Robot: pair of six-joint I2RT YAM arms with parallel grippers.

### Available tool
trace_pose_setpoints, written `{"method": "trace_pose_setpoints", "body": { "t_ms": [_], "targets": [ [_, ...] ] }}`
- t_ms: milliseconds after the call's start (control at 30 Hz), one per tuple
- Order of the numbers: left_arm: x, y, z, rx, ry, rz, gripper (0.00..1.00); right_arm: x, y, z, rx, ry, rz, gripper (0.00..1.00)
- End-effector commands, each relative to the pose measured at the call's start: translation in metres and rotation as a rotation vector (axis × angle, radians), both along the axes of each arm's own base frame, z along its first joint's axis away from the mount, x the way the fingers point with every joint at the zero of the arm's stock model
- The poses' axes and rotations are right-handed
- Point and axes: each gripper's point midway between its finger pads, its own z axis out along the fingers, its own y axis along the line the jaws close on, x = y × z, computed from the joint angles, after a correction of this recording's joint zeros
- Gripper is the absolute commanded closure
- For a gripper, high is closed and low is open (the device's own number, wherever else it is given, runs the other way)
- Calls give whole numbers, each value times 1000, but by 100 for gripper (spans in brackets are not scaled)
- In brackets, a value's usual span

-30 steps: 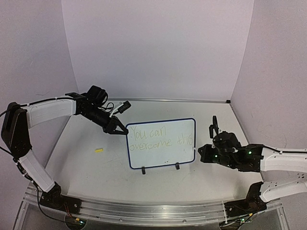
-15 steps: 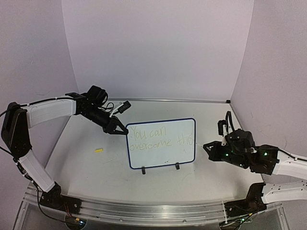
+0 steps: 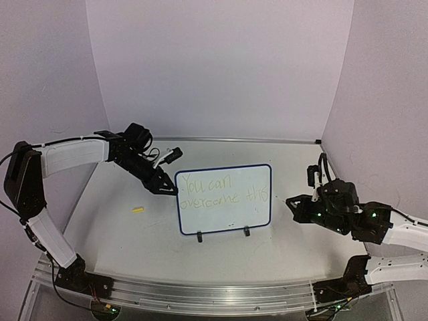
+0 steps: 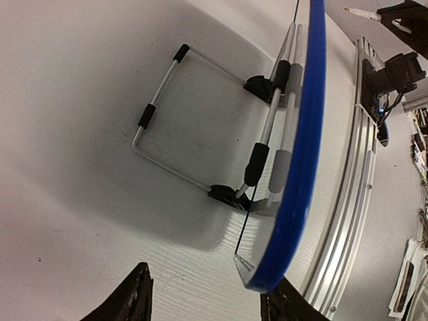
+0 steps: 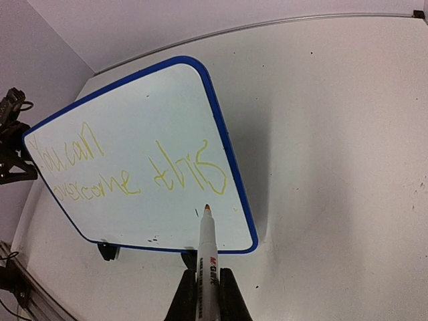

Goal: Write a sentence on the whiteboard
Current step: Place the whiteboard at the center of the board, then adjust the pen cap at the center of the board.

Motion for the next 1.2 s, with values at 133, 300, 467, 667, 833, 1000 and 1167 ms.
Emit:
{"method": "trace_pose_setpoints", "body": {
  "t_ms": [133,300,467,667,833,1000,1167],
  "targets": [
    [17,22,51,-29,-297,152,42,-1,10,25,36,-30,50,100],
    [39,57,77,-19,-409,398,35,-9,25,26,63,6,131,100],
    [47,83,83,22,-325,625,35,-17,39,18,88,69,198,100],
    [49,124,26,91,-203,898,32,-26,59,8,124,121,291,100],
    [49,129,-20,98,-80,934,31,-30,71,5,196,146,321,100],
    [55,119,-52,157,-20,858,31,-30,74,0,201,163,328,100],
    [61,117,-83,228,35,827,31,-28,72,2,214,153,308,100]
  ]
}}
